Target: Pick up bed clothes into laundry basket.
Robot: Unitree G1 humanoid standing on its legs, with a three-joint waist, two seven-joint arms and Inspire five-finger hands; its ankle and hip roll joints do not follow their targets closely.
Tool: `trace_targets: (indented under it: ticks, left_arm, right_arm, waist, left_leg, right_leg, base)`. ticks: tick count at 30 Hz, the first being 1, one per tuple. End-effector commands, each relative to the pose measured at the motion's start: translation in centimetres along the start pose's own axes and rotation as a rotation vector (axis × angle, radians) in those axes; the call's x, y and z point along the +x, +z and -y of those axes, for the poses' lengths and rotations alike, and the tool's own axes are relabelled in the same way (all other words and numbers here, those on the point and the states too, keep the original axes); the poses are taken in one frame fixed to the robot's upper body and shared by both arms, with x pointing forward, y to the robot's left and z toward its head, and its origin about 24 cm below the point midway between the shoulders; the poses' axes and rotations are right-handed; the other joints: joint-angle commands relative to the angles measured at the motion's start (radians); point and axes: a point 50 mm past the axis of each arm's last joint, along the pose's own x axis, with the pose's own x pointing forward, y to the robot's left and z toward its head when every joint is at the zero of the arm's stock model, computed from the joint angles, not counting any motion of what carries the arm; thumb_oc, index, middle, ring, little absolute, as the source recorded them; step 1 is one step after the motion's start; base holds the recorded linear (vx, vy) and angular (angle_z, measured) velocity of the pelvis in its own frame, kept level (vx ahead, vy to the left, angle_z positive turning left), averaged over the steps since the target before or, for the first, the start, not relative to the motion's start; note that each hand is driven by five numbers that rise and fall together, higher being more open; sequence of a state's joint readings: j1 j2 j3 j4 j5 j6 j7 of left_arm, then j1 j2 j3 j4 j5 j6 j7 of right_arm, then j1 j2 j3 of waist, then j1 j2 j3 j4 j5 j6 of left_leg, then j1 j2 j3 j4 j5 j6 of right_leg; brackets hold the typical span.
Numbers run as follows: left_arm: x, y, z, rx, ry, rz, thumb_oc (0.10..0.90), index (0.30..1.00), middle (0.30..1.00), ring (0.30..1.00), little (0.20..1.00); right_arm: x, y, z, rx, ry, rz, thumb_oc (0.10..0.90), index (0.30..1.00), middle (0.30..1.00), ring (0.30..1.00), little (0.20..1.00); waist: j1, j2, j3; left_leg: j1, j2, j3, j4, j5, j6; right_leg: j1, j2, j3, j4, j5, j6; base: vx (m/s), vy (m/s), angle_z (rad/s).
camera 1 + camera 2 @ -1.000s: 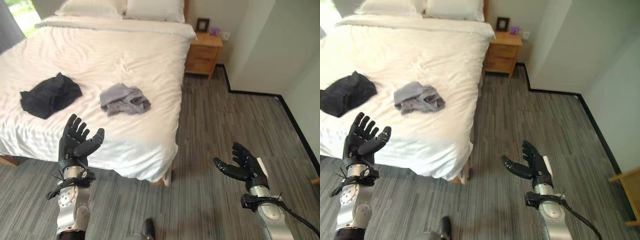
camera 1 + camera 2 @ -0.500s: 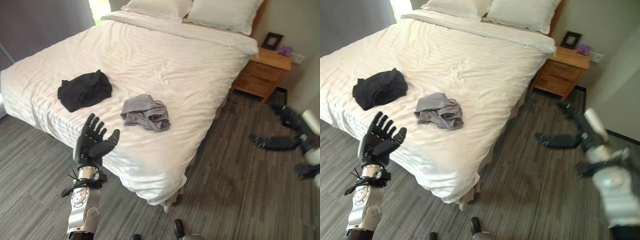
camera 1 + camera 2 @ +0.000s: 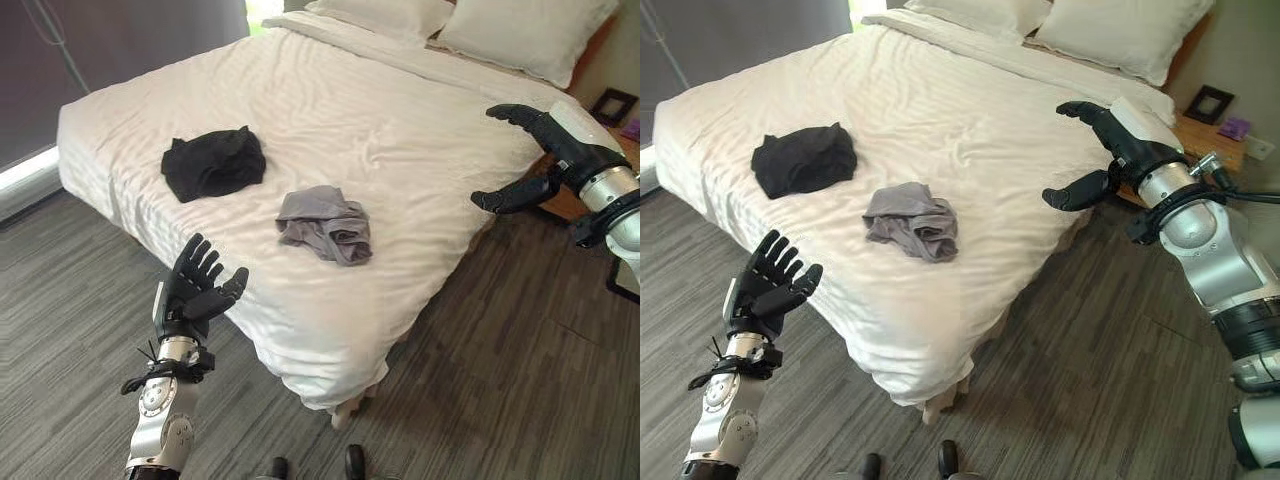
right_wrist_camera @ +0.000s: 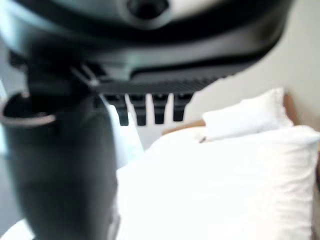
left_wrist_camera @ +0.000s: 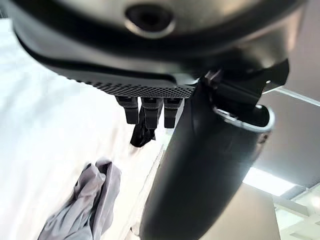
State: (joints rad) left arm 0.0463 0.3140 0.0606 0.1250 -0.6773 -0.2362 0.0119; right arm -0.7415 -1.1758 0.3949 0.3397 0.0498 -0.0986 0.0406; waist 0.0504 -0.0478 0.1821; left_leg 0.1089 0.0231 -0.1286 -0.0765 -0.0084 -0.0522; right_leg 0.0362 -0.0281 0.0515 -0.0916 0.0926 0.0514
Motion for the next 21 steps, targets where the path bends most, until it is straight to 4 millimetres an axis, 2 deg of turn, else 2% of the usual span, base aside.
trace_targets:
  ticks: [1,4,8,10,13,14,16,17,21]
  left_arm:
    - [1.4,4.7,1.0,0.054,-0.119,0.204,0.800,0.900,0.900,0.900,0.900]
    - [1.4,4.8,1.0,0.063,-0.120,0.208,0.800,0.900,0.900,0.900,0.900]
    - [1.8,5.6,1.7,0.081,-0.168,0.232,0.800,0.900,0.900,0.900,0.900]
    - [2.0,6.0,2.6,0.078,-0.215,0.246,0.800,0.900,0.900,0.900,0.900]
    - [2.0,5.9,2.8,0.072,-0.220,0.243,0.800,0.900,0.900,0.900,0.900]
    - [2.0,5.8,2.8,0.070,-0.225,0.239,0.800,0.900,0.900,0.900,0.900]
    - [2.0,5.8,2.8,0.069,-0.225,0.239,0.800,0.900,0.900,0.900,0.900]
    - [2.0,5.8,2.6,0.089,-0.218,0.234,0.800,0.900,0.900,0.900,0.900]
    - [1.8,6.0,2.2,0.117,-0.218,0.230,0.800,0.900,0.900,0.900,0.900]
  right_arm:
    - [0.4,2.3,5.3,-0.005,-0.224,0.097,0.800,0.900,0.900,0.900,0.900]
    - [0.8,2.6,5.2,-0.010,-0.219,0.104,0.800,0.900,0.900,0.900,0.900]
    - [3.0,4.9,6.3,-0.049,-0.226,0.145,0.800,0.900,0.900,0.900,0.900]
    - [3.9,5.9,7.4,-0.063,-0.238,0.148,0.800,0.900,0.900,0.900,0.900]
    - [4.4,6.4,8.1,-0.075,-0.235,0.149,0.800,0.900,0.900,0.900,0.900]
    - [4.8,6.8,8.7,-0.062,-0.242,0.147,0.800,0.900,0.900,0.900,0.900]
    - [4.8,6.9,8.7,-0.063,-0.241,0.148,0.800,0.900,0.900,0.900,0.900]
    - [5.3,7.5,9.1,-0.039,-0.225,0.156,0.800,0.900,0.900,0.900,0.900]
    - [5.5,7.5,9.9,-0.016,-0.216,0.135,0.800,0.900,0.900,0.900,0.900]
  waist:
    - [-0.004,-0.030,-0.086]
    - [0.002,-0.032,-0.085]
    - [0.027,-0.039,-0.061]
    - [0.042,-0.049,-0.039]
    - [0.044,-0.049,-0.033]
    - [0.055,-0.058,-0.016]
    - [0.053,-0.057,-0.017]
    - [0.070,-0.070,0.006]
    - [0.100,-0.084,0.039]
  left_leg:
    - [-0.074,-0.037,0.010,0.049,0.012,0.012]
    - [-0.075,-0.038,0.007,0.049,0.012,0.011]
    - [-0.090,-0.036,-0.001,0.039,0.016,0.006]
    - [-0.119,-0.035,-0.011,0.035,0.030,0.000]
    - [-0.131,-0.035,-0.018,0.034,0.034,-0.002]
    - [-0.155,-0.036,-0.023,0.034,0.042,-0.007]
    - [-0.156,-0.036,-0.024,0.034,0.042,-0.007]
    - [-0.188,-0.036,-0.033,0.032,0.054,-0.012]
    - [-0.232,-0.036,-0.047,0.032,0.067,-0.019]
  right_leg:
    - [0.057,-0.019,-0.019,0.046,-0.135,0.042]
    - [0.058,-0.019,-0.020,0.044,-0.134,0.041]
    - [0.044,-0.020,-0.036,0.040,-0.135,0.042]
    - [0.021,-0.017,-0.049,0.038,-0.129,0.041]
    - [0.011,-0.017,-0.055,0.037,-0.127,0.041]
    - [-0.009,-0.016,-0.066,0.037,-0.121,0.041]
    - [-0.009,-0.016,-0.066,0.037,-0.121,0.041]
    - [-0.034,-0.014,-0.077,0.035,-0.114,0.040]
    - [-0.068,-0.013,-0.098,0.035,-0.106,0.041]
  base:
    - [0.04,-0.018,0.05]
    - [0.01,-0.007,0.04]
    - [-0.01,-0.009,0.03]
    - [-0.09,-0.014,0.07]
    - [-0.04,-0.002,0.16]
    - [-0.05,-0.008,0.18]
    - [-0.05,-0.010,0.10]
    - [-0.07,-0.018,0.09]
    - [-0.05,-0.012,0.16]
